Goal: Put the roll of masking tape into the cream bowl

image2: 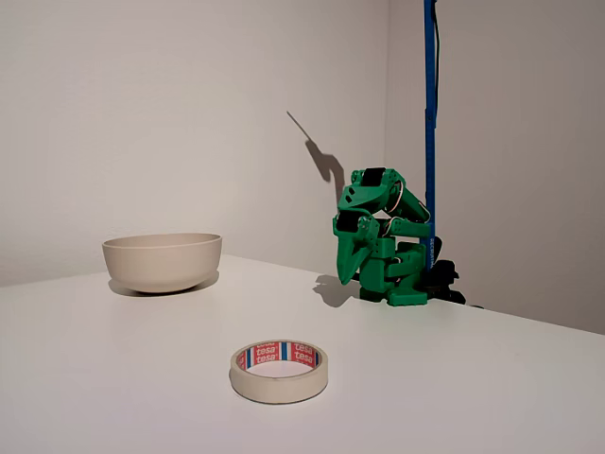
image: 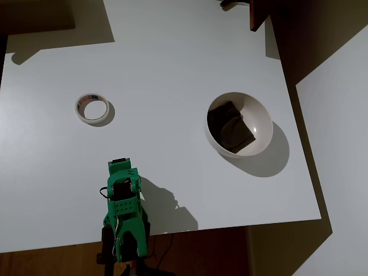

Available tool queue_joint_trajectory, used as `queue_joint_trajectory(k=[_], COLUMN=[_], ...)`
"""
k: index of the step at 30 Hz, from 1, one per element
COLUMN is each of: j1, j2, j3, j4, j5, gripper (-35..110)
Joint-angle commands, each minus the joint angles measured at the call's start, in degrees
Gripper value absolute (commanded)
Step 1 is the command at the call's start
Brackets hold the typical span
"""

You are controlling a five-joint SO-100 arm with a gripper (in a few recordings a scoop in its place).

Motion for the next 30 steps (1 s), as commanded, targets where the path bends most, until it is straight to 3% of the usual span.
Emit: queue_joint_trajectory(k=[1,17,23,30], j1=[-0.44,0.26,-4.04,-7.38], j2=[0.09,0.09,-0.26,-23.91], j3=[-0.70,-0.70,-3.87,-16.26], j4=[0.62,0.62,0.44,-7.47], j5=[0.79,0.79,2.64,4.66], gripper=[-8,-8,-8,-8])
